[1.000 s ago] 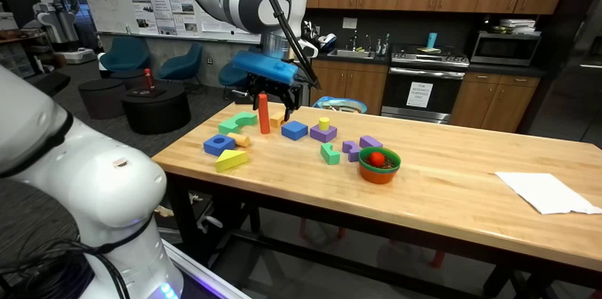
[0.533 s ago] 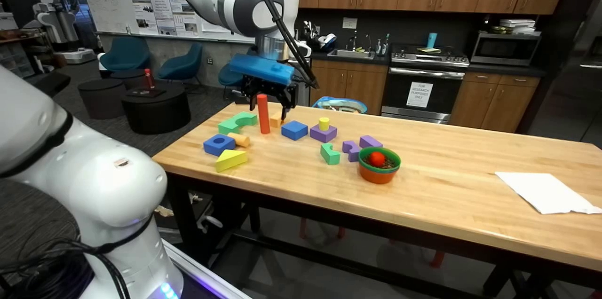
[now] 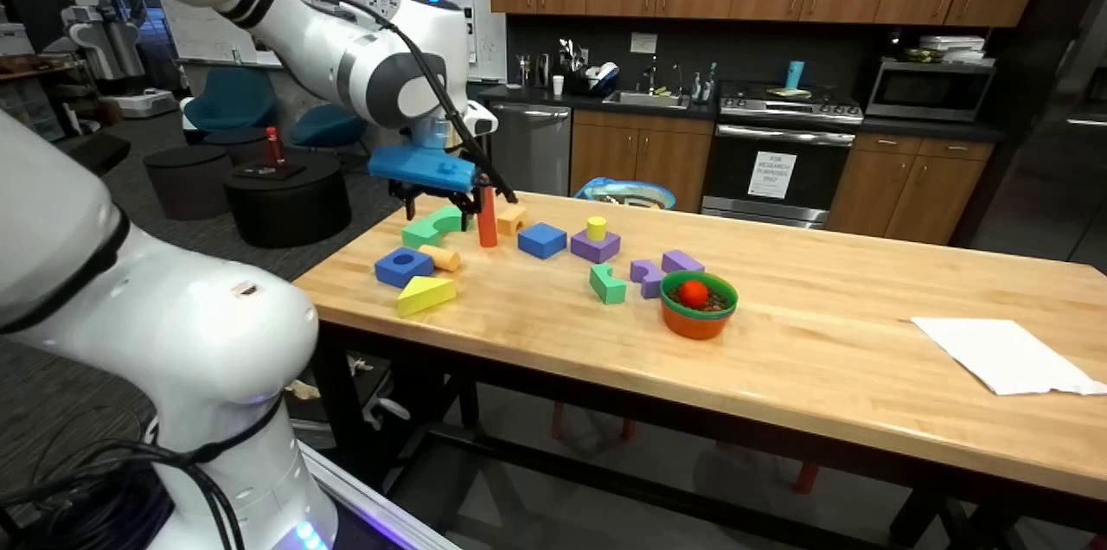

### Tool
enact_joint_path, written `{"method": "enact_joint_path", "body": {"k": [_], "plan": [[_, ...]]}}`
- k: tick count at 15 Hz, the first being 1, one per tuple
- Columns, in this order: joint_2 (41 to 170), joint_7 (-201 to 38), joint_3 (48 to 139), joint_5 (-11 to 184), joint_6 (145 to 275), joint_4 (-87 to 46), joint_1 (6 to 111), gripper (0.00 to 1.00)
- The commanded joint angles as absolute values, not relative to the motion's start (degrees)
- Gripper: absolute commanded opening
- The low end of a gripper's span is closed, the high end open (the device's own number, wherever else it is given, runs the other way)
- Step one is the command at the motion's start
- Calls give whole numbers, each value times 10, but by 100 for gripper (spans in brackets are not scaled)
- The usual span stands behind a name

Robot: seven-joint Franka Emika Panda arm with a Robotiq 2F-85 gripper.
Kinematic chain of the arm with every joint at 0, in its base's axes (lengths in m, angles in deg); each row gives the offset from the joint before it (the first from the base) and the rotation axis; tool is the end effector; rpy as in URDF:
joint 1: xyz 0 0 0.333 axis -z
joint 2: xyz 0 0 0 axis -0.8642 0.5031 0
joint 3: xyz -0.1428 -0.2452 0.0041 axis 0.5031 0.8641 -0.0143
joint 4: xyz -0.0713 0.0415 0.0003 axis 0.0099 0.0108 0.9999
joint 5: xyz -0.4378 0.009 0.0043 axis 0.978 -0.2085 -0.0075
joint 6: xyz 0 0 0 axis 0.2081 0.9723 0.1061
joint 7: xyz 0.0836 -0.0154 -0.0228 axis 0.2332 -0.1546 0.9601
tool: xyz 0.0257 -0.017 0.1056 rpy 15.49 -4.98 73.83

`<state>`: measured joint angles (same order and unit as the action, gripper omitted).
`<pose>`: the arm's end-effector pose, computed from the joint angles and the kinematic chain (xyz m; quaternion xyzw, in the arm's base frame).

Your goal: Pick up the blue block on the left, move it to the right and then put the orange cylindrical block in the center of the blue block

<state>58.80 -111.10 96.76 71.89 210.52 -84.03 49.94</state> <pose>0.4302 0.0314 0.3426 -0.9738 -0.1849 -0.0987 0.0883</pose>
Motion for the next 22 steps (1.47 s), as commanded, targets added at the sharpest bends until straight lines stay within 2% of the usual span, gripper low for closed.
{"method": "enact_joint_path", "body": {"k": [1,9,17,22], "plan": [[604,-1110,944,700,2171,-870,464,100],[647,-1086,908,711,2236,-876,429,100],[682,-905,819,802,2303,-876,482,100],[682,-852,804,818,2292,-876,494,100]]}}
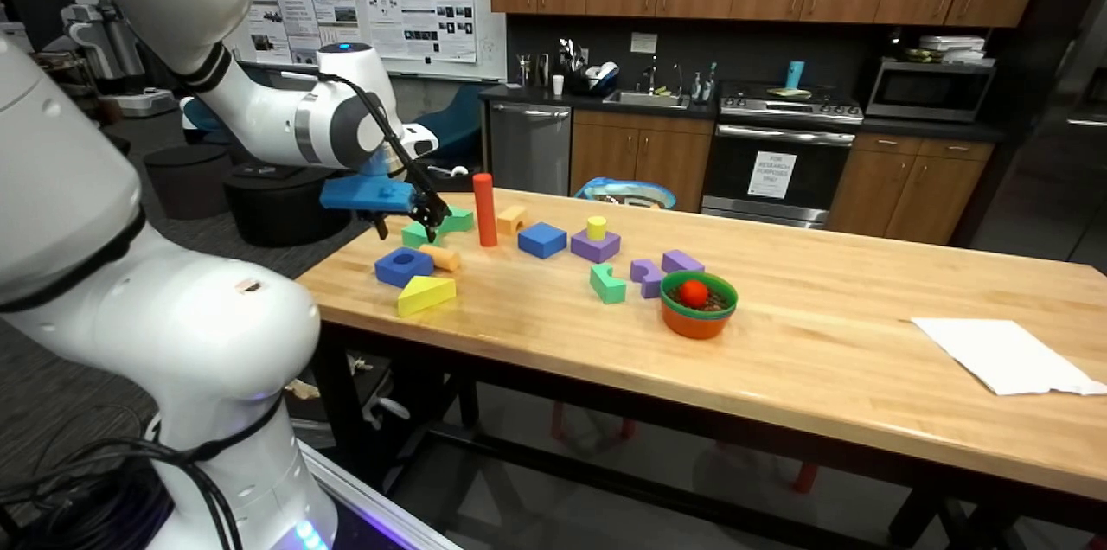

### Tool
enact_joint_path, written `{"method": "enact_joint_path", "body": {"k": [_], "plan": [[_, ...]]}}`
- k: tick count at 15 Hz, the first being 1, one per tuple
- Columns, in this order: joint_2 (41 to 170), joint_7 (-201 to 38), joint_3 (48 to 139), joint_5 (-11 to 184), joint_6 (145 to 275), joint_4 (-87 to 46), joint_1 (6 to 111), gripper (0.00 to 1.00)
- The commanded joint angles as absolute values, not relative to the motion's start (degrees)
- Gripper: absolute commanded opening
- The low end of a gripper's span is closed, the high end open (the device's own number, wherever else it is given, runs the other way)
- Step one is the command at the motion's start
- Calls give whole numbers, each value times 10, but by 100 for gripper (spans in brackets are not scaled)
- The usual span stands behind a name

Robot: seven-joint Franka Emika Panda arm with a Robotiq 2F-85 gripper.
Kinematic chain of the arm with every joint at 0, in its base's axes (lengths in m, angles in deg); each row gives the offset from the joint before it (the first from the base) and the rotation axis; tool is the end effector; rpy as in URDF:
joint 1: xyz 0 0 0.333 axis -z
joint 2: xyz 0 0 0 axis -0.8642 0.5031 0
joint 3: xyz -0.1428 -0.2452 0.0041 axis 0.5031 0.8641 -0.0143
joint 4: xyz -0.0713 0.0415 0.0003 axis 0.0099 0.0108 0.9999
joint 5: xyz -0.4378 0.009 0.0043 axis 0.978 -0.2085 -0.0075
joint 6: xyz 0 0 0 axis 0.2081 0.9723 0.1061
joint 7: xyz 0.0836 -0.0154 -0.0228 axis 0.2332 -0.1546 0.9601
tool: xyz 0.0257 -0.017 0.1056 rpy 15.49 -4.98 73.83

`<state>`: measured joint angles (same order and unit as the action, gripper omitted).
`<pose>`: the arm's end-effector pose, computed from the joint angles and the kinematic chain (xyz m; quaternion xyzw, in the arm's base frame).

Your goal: Pick up the blue block on the left, move it to the right and then put the orange cylindrical block in the center of the blue block

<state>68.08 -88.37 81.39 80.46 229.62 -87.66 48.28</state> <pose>0.4134 0.1407 0.2776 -0.9753 -0.1728 -0.1373 0.0071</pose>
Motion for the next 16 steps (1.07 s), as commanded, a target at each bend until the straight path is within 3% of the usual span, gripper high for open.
{"method": "enact_joint_path", "body": {"k": [1,16], "plan": [[680,-846,804,818,2287,-876,496,100],[691,-846,821,815,2235,-876,513,100]]}}
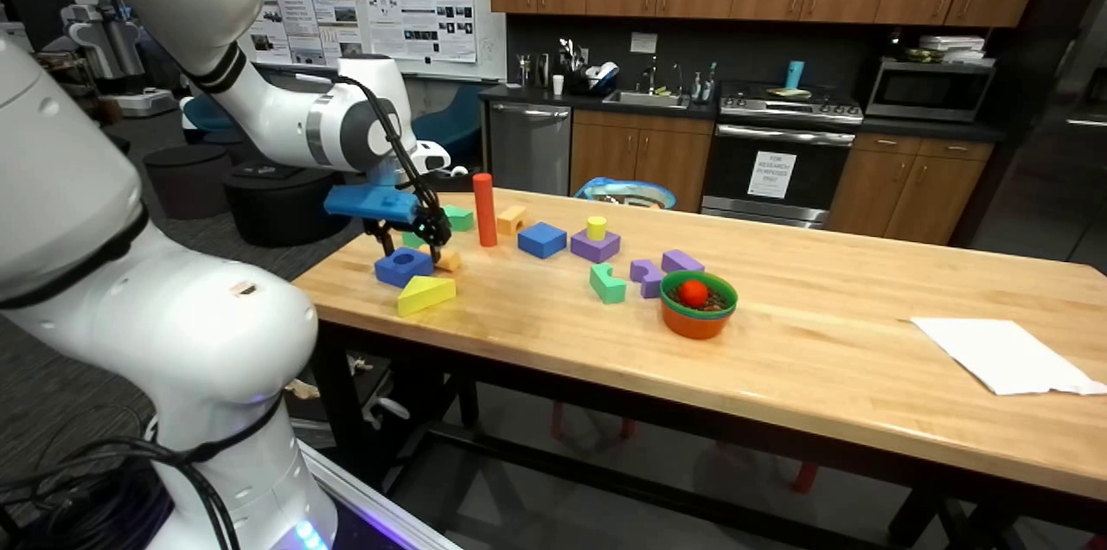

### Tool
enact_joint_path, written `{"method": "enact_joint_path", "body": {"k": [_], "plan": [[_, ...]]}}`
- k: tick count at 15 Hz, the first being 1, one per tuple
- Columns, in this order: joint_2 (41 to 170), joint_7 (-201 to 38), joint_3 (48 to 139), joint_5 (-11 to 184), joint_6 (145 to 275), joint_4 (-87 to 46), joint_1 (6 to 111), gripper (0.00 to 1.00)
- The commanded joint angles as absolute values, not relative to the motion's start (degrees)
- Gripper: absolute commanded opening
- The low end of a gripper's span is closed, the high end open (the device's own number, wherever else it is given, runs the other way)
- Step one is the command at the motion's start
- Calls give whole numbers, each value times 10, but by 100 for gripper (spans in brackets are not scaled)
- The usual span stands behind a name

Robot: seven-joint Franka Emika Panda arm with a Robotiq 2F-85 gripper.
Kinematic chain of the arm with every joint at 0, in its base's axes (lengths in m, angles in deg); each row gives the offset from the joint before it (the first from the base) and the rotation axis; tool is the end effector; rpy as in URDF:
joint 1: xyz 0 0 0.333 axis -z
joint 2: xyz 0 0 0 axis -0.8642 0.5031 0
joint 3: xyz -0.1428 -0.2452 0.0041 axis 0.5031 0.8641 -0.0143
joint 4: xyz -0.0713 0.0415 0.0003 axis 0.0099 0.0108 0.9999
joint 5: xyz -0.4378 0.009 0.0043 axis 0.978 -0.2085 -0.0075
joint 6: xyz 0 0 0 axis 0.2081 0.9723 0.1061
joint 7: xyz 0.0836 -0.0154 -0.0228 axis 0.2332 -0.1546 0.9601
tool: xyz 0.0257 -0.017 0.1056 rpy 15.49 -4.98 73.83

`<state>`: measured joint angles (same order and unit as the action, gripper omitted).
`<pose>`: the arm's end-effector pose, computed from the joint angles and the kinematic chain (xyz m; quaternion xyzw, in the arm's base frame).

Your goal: Pick up the blue block on the left, move it to the right and then put the orange cylindrical block in the center of the blue block

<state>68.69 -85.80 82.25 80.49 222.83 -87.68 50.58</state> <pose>0.4094 0.1155 0.2603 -0.9895 -0.1246 -0.0734 0.0014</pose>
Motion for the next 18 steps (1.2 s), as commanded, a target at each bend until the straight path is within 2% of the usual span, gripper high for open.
{"method": "enact_joint_path", "body": {"k": [1,15,16,17,18], "plan": [[694,-843,820,815,2238,-876,515,100],[729,-798,798,837,2275,-876,526,100],[730,-792,796,841,2276,-876,526,97],[730,-790,794,844,2277,-876,526,80],[731,-784,792,848,2278,-876,526,72]]}}
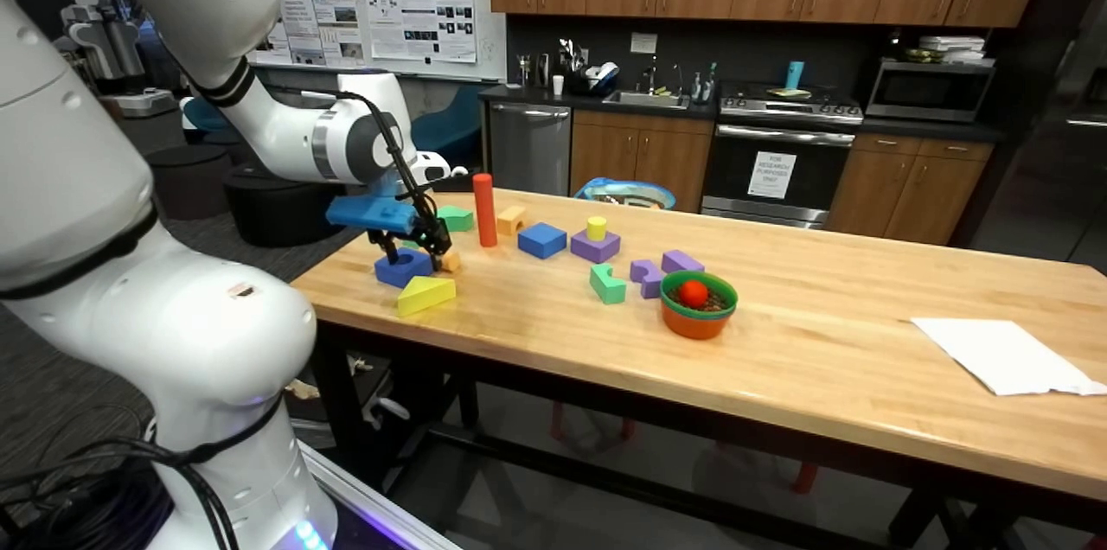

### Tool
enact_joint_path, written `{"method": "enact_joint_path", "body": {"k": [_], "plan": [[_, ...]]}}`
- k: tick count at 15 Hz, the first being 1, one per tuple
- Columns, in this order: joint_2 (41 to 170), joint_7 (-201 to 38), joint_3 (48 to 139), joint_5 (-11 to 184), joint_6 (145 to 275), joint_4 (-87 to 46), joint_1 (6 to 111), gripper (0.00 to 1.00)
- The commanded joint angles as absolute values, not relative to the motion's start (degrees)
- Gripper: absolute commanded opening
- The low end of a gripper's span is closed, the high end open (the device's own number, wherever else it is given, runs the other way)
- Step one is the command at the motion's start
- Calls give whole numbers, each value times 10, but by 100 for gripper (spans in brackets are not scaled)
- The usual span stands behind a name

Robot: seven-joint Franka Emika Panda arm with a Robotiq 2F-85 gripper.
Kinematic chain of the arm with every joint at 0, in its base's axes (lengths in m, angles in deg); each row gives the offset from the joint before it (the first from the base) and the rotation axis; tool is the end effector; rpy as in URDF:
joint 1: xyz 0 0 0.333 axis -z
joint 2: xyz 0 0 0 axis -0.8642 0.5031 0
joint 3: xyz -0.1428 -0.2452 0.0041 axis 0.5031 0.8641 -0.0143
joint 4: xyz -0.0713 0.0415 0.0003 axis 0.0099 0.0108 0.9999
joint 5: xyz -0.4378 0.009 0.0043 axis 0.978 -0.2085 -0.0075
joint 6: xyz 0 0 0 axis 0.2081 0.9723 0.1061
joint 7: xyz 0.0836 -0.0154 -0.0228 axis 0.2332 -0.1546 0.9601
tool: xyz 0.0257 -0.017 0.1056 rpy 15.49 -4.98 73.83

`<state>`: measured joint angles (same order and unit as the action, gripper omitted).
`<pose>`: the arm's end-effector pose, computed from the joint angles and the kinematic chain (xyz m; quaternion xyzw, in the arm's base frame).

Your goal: Pick up the blue block on the left, move it to the right and then put the orange cylindrical block in the center of the blue block

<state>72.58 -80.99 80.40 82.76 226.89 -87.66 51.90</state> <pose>0.4095 0.1197 0.2385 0.9916 0.1040 0.0764 0.0071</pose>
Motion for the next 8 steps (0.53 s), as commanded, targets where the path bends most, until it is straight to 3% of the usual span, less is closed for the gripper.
{"method": "enact_joint_path", "body": {"k": [1,8], "plan": [[731,-781,791,851,2279,-876,526,70],[719,-767,779,853,2281,-880,525,24]]}}
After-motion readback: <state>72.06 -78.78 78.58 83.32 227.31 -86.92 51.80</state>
